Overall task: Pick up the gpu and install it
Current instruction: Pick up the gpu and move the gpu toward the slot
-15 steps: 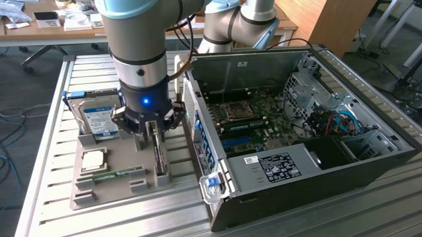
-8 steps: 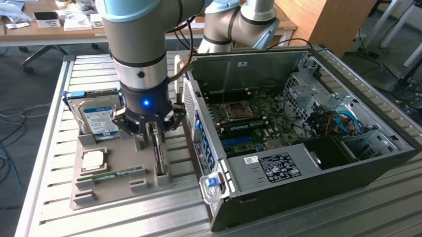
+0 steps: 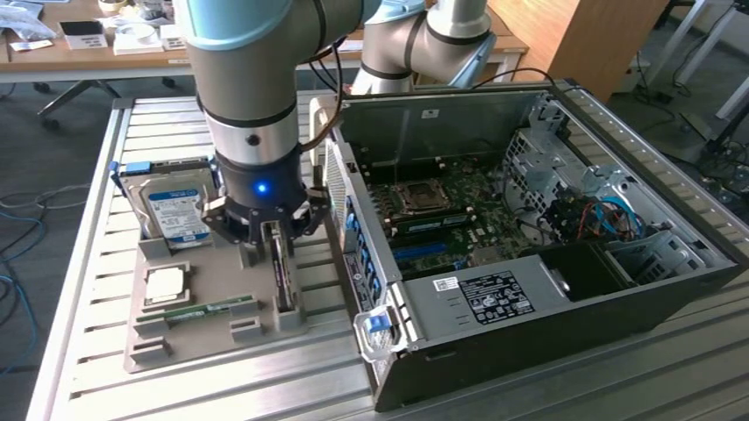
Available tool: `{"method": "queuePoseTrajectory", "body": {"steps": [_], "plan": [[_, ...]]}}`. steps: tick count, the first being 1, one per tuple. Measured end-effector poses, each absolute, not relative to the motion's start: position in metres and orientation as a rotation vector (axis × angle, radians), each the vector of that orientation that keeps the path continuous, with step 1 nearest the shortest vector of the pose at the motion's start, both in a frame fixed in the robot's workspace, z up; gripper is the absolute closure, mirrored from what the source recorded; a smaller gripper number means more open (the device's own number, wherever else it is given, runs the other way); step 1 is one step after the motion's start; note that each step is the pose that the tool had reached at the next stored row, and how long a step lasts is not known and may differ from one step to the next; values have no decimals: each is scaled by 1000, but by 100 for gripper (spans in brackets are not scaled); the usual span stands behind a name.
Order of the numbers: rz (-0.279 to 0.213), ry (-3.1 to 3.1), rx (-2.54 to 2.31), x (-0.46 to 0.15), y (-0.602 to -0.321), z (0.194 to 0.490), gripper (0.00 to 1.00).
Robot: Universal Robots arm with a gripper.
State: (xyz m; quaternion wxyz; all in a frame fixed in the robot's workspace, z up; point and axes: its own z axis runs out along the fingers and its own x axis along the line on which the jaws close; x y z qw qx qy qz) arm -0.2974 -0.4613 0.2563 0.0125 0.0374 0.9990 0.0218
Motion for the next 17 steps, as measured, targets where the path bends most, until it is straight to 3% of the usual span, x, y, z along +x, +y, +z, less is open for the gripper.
{"method": "queuePoseTrajectory", "body": {"steps": [17], "plan": [[68,3114,117,-297,-461,242,58]]}}
